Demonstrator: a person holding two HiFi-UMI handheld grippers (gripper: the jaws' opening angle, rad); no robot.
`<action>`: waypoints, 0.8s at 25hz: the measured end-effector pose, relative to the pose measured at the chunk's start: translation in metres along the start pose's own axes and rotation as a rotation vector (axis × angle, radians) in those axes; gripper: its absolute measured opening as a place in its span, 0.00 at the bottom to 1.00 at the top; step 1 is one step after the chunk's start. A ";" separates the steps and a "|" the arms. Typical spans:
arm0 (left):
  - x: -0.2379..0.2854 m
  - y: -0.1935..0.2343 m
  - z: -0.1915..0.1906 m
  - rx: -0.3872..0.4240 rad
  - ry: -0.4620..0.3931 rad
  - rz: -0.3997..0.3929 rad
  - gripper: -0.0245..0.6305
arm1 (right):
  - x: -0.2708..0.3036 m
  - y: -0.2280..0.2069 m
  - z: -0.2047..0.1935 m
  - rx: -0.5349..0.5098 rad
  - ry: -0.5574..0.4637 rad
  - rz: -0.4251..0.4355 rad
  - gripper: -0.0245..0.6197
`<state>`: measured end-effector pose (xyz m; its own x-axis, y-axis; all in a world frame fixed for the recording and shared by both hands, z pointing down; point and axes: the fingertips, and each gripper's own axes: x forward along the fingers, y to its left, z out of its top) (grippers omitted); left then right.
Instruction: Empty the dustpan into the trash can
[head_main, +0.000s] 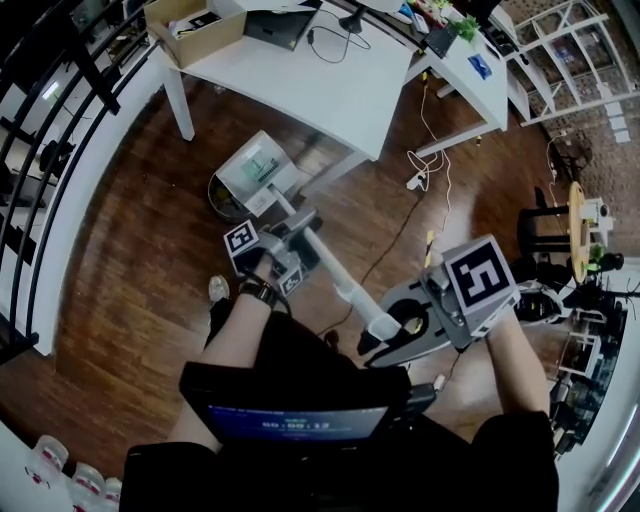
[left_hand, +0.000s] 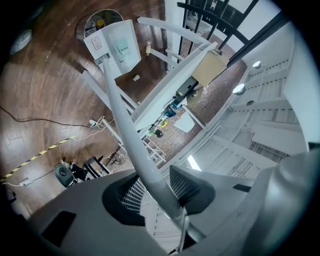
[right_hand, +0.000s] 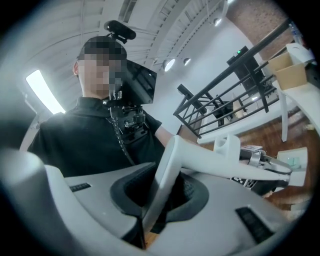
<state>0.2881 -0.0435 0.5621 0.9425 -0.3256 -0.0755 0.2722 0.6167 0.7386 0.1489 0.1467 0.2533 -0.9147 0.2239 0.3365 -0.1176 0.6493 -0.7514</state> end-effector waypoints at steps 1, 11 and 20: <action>-0.001 0.000 0.003 -0.008 0.002 0.009 0.26 | 0.003 -0.003 0.004 0.005 0.001 0.000 0.14; -0.014 -0.004 0.028 -0.054 0.038 0.086 0.24 | 0.032 -0.031 0.039 0.074 0.024 -0.015 0.14; -0.015 0.007 0.038 -0.067 0.005 0.110 0.24 | 0.030 -0.041 0.038 0.093 0.117 0.033 0.14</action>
<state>0.2686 -0.0619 0.5940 0.9684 -0.2496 0.0000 0.1791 0.6950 0.6963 0.1116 0.0996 0.2727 -0.8680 0.3308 0.3704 -0.1282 0.5713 -0.8107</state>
